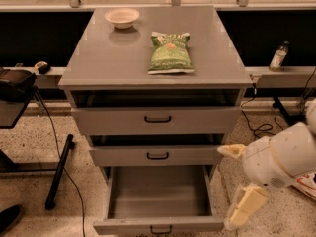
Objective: Close bottom drawer
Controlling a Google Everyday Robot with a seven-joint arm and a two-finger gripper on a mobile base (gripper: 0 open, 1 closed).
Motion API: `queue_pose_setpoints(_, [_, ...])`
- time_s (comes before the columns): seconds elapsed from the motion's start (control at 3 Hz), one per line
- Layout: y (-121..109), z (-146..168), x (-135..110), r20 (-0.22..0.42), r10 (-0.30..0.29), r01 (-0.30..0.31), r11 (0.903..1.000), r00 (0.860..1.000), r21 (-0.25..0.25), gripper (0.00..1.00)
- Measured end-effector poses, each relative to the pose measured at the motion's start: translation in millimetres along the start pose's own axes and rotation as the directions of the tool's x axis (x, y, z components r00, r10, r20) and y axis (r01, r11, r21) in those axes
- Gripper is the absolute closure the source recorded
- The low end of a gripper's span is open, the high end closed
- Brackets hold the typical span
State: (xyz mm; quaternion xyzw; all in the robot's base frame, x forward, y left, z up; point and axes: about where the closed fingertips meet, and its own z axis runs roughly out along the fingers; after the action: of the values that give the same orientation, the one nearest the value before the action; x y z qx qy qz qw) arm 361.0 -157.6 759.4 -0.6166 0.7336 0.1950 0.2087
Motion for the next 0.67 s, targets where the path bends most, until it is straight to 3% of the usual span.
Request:
queue_pose_setpoints(0.33, [-9.7,71.3,47.9,0.09,0.002,0.004,0.9983,0.996,-0.058,0.0])
queue_pose_setpoints(0.67, [4.3,151.2,130.3,0.167,0.078,-0.057,0.9903,0.983,-0.127,0.0])
